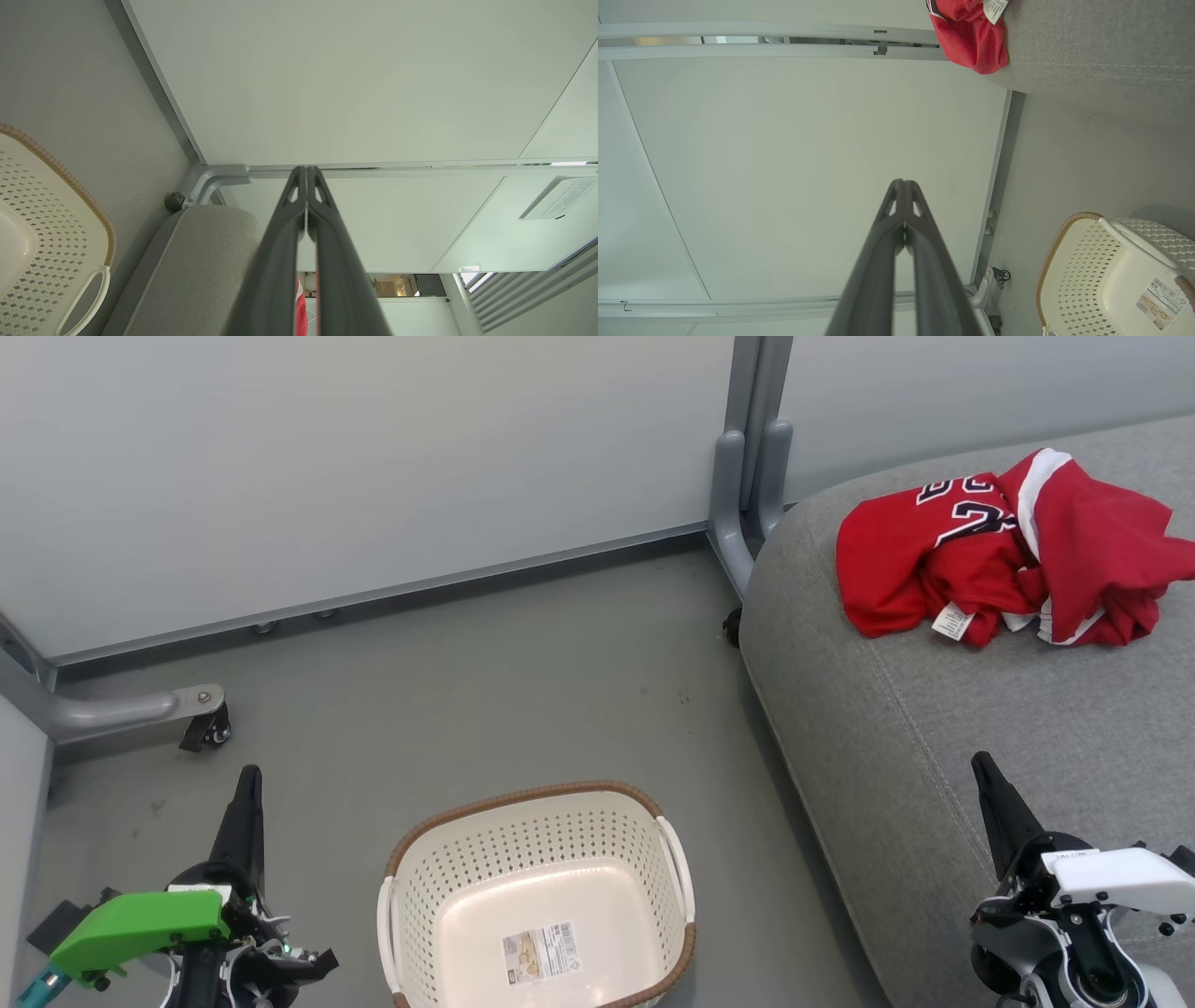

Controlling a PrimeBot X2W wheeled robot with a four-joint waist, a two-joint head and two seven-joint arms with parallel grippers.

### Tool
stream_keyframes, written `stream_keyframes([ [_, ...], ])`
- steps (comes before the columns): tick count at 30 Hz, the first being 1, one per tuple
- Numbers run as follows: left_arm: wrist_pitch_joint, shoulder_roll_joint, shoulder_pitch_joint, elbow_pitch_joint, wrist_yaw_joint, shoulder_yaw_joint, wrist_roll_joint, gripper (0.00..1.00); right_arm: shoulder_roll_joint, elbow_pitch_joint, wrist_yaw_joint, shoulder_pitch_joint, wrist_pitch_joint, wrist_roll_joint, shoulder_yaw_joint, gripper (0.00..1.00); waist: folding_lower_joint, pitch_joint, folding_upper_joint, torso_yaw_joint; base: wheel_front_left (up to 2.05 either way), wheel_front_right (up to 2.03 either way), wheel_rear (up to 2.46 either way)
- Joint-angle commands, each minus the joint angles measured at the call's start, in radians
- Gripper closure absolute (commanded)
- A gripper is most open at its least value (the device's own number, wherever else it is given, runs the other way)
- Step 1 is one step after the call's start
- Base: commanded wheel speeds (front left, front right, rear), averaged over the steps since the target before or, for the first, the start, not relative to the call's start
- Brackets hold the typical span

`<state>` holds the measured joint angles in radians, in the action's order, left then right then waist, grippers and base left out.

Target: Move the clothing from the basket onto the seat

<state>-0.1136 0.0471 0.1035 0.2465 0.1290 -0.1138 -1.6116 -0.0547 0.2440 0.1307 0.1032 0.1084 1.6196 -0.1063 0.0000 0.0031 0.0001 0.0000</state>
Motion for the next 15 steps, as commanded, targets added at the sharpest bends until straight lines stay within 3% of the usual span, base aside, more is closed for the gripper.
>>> stream_keyframes([
  [1, -0.004, 0.006, 0.01, -0.002, 0.004, -0.003, -0.003, 1.0, -0.002, 0.002, 0.0, 0.009, 0.003, -0.002, -0.003, 1.0, 0.0, 0.0, -0.0001, 0.0, 0.0, 0.0, 0.0],
  [15, -0.004, 0.006, 0.01, -0.002, 0.004, -0.002, -0.003, 1.0, -0.001, 0.002, 0.0, 0.009, 0.005, -0.004, -0.004, 1.0, 0.0, 0.0, -0.0001, 0.0, 0.0, 0.0, 0.0],
])
